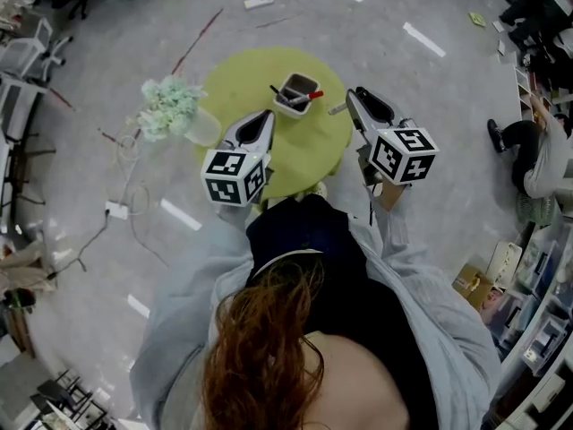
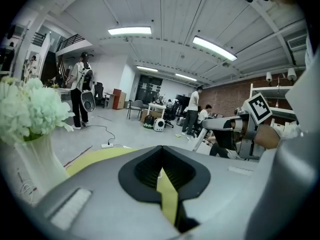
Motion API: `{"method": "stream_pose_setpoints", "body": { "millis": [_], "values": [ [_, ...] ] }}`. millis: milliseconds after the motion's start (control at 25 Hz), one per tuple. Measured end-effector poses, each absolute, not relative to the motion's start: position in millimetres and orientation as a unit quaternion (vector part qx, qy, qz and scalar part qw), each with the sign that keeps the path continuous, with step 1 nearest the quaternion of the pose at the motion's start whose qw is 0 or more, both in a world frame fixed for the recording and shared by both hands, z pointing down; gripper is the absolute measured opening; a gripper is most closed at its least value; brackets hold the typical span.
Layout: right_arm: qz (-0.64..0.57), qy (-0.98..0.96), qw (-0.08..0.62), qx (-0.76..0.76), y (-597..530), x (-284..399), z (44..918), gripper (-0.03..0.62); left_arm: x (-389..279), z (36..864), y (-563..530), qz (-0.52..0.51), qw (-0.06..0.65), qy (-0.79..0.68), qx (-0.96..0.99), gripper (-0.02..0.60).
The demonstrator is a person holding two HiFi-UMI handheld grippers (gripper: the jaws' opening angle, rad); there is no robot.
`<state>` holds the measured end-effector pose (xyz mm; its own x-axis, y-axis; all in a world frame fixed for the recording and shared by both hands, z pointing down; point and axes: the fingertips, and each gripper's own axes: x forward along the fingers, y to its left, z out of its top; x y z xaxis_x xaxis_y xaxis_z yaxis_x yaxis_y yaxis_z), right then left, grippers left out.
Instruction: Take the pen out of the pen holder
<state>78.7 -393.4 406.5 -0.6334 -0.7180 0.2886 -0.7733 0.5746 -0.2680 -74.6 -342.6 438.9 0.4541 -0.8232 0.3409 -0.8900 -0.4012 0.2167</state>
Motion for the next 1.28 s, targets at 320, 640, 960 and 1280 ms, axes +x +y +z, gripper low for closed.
{"method": "stream_pose_setpoints", "body": {
  "millis": [320, 640, 960, 1280],
  "values": [
    [0.158, -0.873, 0.08, 0.454, -344.9, 76.5, 390.3, 0.08, -81.5, 421.1, -319.8, 0.072, 0.18, -0.489, 0.85, 0.017],
    [0.142, -0.869, 0.1, 0.462, -314.6, 80.8, 393.8, 0.08, -77.8, 417.9, -306.7, 0.06, 0.181, -0.469, 0.863, 0.018],
    [0.147, -0.868, 0.121, 0.459, -300.1, 76.1, 411.0, 0.08, -70.1, 426.7, -296.9, 0.063, 0.194, -0.452, 0.868, 0.018],
    [0.153, -0.867, 0.116, 0.459, -306.0, 77.7, 414.4, 0.08, -70.5, 429.2, -299.7, 0.071, 0.193, -0.454, 0.867, 0.018]
  ]
}}
